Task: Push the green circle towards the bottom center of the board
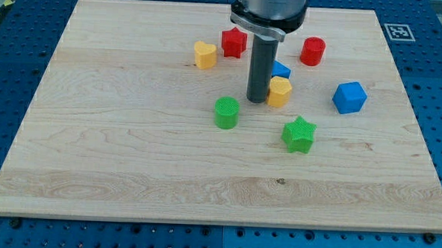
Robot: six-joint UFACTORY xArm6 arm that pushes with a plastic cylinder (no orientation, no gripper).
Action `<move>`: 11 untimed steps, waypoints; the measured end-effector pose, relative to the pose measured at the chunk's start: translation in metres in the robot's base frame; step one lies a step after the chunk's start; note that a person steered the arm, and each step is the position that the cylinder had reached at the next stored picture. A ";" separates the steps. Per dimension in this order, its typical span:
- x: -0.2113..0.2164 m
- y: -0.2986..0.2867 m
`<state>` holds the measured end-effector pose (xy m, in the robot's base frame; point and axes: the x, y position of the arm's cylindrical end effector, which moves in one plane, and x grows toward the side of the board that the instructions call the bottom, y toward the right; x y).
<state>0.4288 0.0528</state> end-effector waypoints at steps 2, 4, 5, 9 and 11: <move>0.000 -0.043; 0.044 -0.043; 0.072 -0.043; 0.045 -0.037; 0.032 0.033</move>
